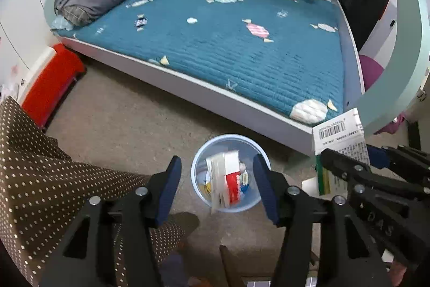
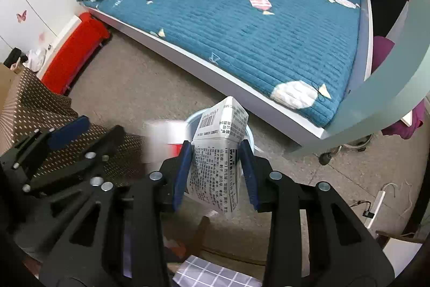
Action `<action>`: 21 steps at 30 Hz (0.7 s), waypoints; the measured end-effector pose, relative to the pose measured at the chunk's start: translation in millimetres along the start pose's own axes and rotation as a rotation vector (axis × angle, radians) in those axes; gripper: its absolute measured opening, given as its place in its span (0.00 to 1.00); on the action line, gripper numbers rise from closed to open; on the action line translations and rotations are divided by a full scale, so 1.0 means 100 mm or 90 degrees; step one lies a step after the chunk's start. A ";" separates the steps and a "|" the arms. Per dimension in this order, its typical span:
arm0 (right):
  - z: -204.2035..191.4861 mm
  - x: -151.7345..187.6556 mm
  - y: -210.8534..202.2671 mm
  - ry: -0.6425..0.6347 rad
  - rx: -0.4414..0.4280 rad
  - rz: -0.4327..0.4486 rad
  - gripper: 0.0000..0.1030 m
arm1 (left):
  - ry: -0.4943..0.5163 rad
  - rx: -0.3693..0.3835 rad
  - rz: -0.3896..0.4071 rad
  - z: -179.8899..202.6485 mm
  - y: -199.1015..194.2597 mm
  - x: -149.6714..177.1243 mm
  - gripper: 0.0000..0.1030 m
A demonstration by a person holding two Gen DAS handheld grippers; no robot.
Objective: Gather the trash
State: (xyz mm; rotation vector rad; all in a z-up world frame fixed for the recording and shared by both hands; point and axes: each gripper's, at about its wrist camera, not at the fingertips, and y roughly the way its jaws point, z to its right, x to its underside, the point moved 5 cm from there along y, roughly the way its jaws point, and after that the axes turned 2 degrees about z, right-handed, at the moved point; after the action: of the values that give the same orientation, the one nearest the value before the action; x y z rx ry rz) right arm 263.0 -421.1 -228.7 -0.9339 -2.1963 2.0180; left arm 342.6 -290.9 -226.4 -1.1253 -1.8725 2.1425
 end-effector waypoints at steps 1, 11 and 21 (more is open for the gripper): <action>0.00 0.01 0.05 0.001 0.000 -0.007 0.36 | 0.002 -0.009 -0.005 -0.04 0.02 0.03 0.53; -0.26 -0.06 0.27 -0.009 0.006 -0.008 0.78 | -0.042 -0.051 -0.063 -0.53 0.07 0.35 0.60; -0.30 0.43 -0.16 -0.018 -0.024 0.037 0.78 | -0.046 -0.054 -0.009 -0.42 -0.38 0.63 0.67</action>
State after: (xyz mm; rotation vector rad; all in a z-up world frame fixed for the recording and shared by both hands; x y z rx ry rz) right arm 232.7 -375.7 -225.0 -0.9905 -2.2557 2.0321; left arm 305.7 -214.9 -221.2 -1.0594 -2.0130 2.1422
